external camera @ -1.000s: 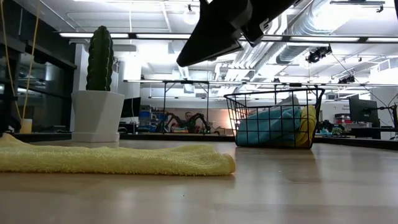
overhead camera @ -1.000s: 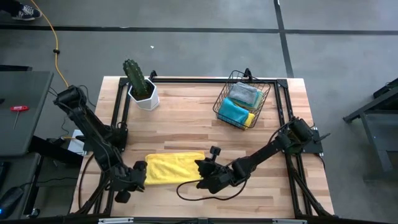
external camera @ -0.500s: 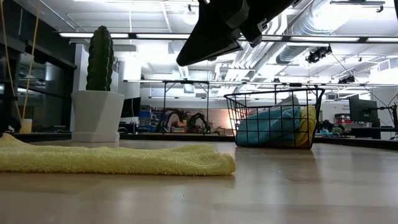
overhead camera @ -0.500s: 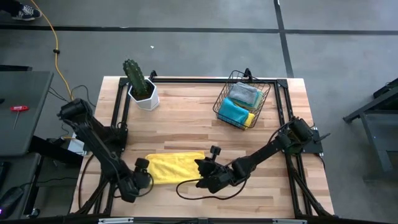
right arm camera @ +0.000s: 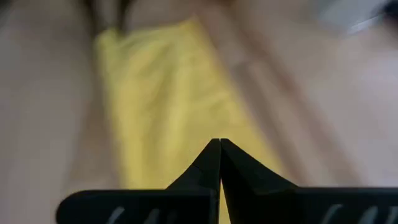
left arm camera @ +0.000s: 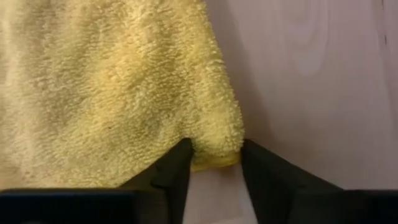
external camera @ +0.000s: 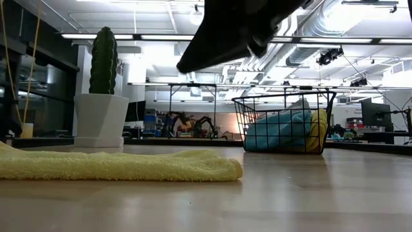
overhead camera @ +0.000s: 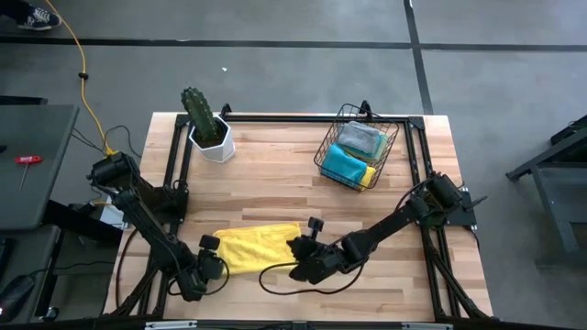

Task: Fold microfiber towels
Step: Fold the yellow microfiber towel

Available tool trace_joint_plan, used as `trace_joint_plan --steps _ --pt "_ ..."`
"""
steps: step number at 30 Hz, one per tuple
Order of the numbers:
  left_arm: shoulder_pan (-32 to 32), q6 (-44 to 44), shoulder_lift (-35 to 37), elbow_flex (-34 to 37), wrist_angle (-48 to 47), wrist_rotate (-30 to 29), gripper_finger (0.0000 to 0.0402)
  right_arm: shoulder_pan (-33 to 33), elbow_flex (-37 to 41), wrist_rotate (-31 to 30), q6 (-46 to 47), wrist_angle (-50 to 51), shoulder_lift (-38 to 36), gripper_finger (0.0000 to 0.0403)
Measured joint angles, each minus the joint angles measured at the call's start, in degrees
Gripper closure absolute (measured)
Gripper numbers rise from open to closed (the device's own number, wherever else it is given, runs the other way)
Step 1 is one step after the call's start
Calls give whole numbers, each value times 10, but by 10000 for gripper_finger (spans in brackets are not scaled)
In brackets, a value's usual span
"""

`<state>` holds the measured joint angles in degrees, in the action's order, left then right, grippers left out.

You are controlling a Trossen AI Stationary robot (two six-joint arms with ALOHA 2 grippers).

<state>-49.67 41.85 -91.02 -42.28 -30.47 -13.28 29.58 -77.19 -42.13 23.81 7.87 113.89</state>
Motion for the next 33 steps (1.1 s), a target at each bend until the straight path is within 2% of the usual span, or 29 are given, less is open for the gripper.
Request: trace_joint_plan --steps 4,7,10,17,20,24,33 --pt "0 1 0 0 -9 -8 335 -1 0 137 19 18 0 402" --pt "0 1 0 1 -13 -15 385 -1 0 198 36 23 0 392" --pt "0 0 0 1 -15 -16 392 -2 0 239 43 31 0 360" --pt "0 0 0 1 -16 -15 398 -5 0 315 -9 43 26 246" --pt "0 0 0 1 -16 -14 395 -4 0 322 -37 44 48 219" --pt "0 0 0 1 -16 -13 395 -4 0 319 -57 55 62 212" --pt "0 -13 0 1 -16 -11 395 -10 -3 287 -6 99 70 254"
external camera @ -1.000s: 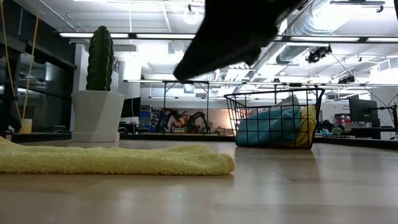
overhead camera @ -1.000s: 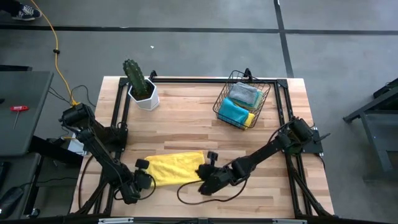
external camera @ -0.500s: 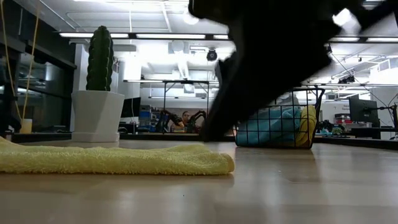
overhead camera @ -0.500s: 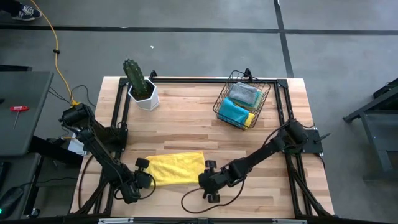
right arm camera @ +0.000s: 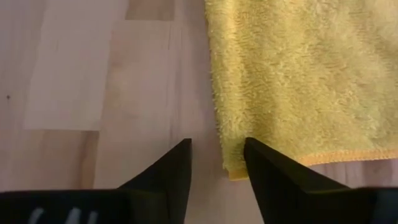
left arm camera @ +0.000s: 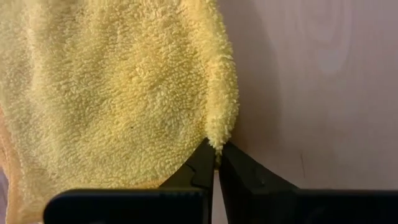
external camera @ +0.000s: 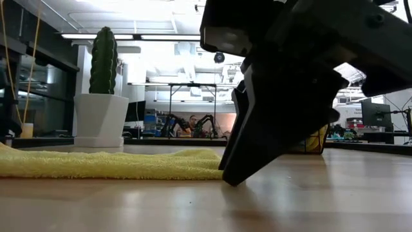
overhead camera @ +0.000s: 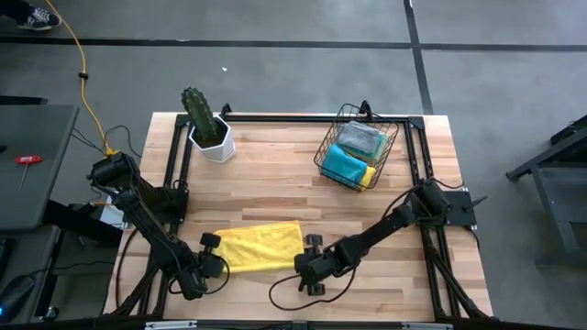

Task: Fold microfiber towels
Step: Fold the yellow microfiber towel

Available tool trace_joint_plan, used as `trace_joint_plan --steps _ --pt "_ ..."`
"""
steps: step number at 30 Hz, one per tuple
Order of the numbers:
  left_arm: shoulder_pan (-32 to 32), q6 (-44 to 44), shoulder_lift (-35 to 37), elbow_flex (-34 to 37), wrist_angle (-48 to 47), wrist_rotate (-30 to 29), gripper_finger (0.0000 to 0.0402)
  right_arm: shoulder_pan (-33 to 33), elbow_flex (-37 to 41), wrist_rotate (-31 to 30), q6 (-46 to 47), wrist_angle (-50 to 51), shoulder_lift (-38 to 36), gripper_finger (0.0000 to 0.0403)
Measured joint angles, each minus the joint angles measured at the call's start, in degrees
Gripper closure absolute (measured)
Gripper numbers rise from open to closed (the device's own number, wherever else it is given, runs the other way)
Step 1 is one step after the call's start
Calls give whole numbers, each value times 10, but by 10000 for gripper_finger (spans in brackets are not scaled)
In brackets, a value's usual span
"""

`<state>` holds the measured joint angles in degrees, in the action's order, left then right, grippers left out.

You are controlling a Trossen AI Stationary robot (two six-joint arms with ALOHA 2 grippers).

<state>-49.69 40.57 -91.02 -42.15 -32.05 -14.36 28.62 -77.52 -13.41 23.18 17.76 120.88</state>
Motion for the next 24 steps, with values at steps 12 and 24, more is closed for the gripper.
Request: trace_joint_plan --steps 12,24 --pt "1 5 0 0 3 -14 395 -1 1 12 63 23 0 393" --pt "-32 84 -3 -42 2 19 395 27 -75 35 41 57 -3 402"
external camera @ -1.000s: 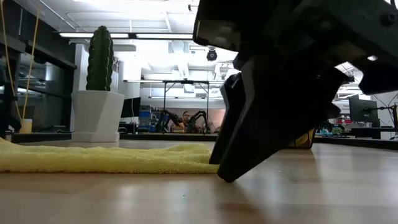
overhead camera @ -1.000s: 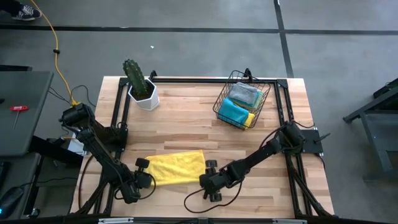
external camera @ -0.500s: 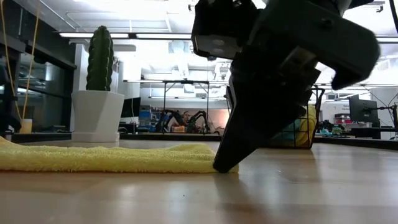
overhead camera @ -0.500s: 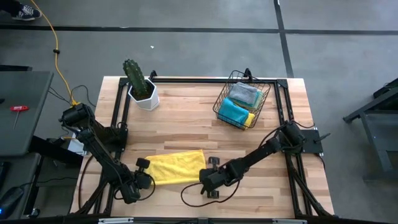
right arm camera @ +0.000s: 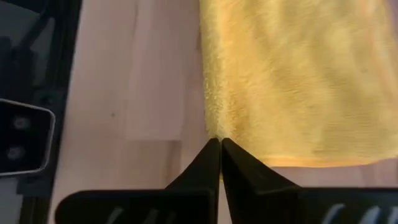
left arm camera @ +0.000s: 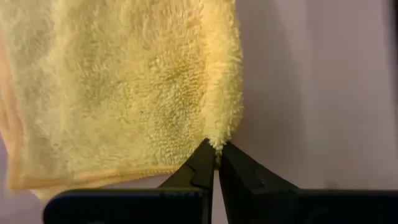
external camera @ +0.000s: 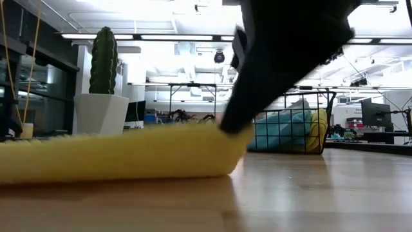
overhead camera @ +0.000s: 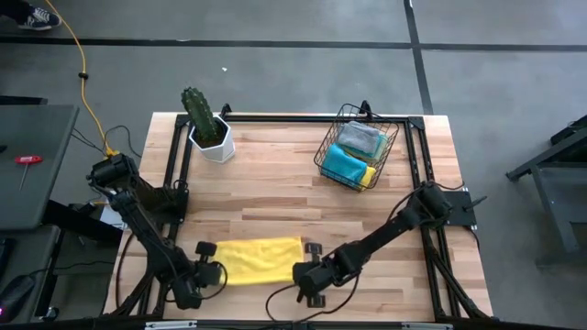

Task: Fold microfiber towels
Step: Fold the yellow microfiber towel

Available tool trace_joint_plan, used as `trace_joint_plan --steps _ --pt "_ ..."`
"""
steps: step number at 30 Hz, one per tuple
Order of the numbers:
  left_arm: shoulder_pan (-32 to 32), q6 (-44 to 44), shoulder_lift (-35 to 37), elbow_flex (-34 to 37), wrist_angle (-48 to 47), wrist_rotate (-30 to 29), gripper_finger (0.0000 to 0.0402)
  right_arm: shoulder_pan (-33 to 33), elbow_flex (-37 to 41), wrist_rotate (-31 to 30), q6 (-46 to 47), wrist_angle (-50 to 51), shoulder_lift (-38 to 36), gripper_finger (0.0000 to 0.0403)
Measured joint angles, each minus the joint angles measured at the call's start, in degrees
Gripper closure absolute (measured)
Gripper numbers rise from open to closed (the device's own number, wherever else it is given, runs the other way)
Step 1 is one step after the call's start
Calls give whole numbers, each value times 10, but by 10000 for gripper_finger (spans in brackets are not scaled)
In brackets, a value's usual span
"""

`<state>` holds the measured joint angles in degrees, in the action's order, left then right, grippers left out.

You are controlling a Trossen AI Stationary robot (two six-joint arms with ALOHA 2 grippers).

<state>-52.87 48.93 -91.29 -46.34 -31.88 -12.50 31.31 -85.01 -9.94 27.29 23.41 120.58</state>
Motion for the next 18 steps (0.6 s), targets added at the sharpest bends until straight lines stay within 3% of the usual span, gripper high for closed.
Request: trace_joint_plan --steps 5,18 --pt "-2 5 1 -32 -24 -1 395 -1 -51 -37 -4 64 -1 402" --pt "-1 155 50 -41 -210 -108 400 -42 -94 -121 12 176 -2 403"
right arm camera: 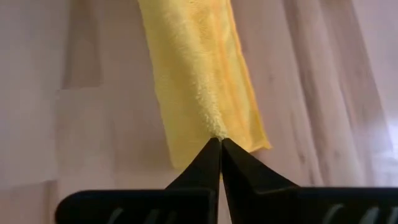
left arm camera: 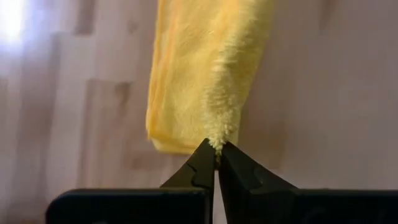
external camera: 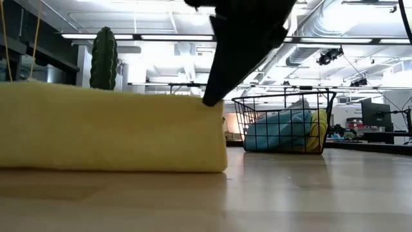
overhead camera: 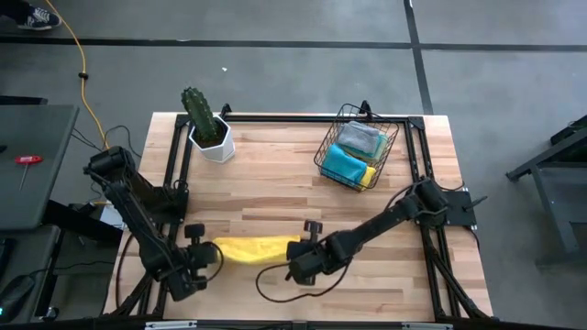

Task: Fold microfiber towels
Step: Fold the yellow microfiber towel

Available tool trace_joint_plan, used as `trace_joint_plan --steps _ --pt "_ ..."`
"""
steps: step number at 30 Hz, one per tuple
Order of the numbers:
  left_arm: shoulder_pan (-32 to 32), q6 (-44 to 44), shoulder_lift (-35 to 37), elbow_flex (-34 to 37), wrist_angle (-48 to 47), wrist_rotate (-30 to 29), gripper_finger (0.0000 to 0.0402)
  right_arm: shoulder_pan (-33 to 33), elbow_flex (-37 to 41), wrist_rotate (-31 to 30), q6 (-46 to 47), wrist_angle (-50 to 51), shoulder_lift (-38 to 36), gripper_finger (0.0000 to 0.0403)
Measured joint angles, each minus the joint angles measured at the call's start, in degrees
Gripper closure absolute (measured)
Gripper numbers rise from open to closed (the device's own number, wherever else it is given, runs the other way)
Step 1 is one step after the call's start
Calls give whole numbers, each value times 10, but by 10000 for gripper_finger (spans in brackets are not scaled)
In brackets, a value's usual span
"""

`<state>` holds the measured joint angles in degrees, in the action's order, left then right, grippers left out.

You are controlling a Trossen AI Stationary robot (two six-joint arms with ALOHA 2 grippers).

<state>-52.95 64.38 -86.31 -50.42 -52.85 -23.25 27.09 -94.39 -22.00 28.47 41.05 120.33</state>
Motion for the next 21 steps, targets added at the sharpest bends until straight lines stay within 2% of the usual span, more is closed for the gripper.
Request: trace_joint_plan --steps 9,21 --pt "12 45 -5 56 -8 18 400 -23 14 -1 14 -7 0 403" --pt "24 30 -5 65 -9 -28 399 -36 53 0 61 -27 0 403"
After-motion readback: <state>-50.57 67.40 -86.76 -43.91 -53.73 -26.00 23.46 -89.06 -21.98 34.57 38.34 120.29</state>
